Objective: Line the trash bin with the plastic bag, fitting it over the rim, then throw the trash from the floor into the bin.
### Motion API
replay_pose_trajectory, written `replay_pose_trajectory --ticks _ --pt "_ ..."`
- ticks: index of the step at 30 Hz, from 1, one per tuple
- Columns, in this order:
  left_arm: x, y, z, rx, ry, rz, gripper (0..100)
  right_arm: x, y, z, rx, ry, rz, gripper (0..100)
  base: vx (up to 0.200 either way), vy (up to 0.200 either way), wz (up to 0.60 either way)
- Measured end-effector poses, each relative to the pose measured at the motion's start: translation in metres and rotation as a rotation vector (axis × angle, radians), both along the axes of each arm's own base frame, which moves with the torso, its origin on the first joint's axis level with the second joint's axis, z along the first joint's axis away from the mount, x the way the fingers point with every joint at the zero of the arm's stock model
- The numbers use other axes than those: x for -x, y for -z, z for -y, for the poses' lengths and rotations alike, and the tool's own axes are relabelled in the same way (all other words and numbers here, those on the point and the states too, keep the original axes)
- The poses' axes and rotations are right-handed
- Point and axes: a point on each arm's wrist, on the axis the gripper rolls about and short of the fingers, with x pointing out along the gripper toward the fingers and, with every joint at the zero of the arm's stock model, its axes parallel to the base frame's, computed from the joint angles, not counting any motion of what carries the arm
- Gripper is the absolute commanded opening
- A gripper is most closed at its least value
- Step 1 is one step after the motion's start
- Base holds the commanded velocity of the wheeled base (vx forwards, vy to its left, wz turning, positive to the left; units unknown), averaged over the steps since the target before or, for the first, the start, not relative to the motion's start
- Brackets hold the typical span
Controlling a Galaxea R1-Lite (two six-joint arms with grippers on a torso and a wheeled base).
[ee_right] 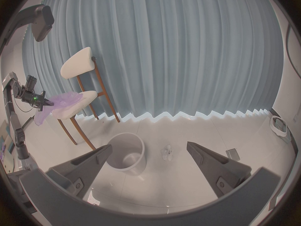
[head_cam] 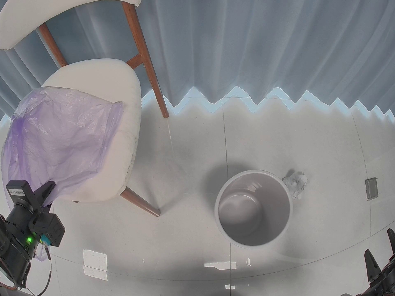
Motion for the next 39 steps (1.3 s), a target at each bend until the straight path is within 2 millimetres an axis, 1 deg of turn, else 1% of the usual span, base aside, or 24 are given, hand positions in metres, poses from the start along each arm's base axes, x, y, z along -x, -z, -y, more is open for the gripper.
replay_pose_trajectory --ticks 7,12,15,18,24,29,33,37,39 --pt "0.001 0.0 -0.011 0.181 0.149 -0.081 0 0.0 0.0 0.0 0.0 0.0 0.0 100 0.0 0.0 0.0" --pt "0.0 0.0 -0.018 0.395 0.264 -0.2 0 0.0 0.0 0.0 0.0 0.0 0.0 100 0.0 0.0 0.0" --pt "-0.003 -0.007 -0.023 0.562 0.312 -0.25 0 0.0 0.0 0.0 0.0 0.0 0.0 100 0.0 0.0 0.0" --pt "-0.005 -0.018 -0.028 0.734 0.37 -0.306 0 0.0 0.0 0.0 0.0 0.0 0.0 100 0.0 0.0 0.0" --pt "-0.007 -0.036 -0.032 0.97 0.545 -0.465 0 0.0 0.0 0.0 0.0 0.0 0.0 100 0.0 0.0 0.0" --pt "-0.008 -0.049 -0.027 1.239 0.616 -0.618 0 0.0 0.0 0.0 0.0 0.0 0.0 100 0.0 0.0 0.0" --pt "-0.008 -0.065 -0.015 1.44 0.676 -0.694 0 0.0 0.0 0.0 0.0 0.0 0.0 100 0.0 0.0 0.0" --pt "-0.004 -0.087 0.0 1.552 0.862 -0.727 0 0.0 0.0 0.0 0.0 0.0 0.0 100 0.0 0.0 0.0" --pt "-0.002 -0.092 0.006 1.573 0.933 -0.753 0 0.0 0.0 0.0 0.0 0.0 0.0 100 0.0 0.0 0.0"
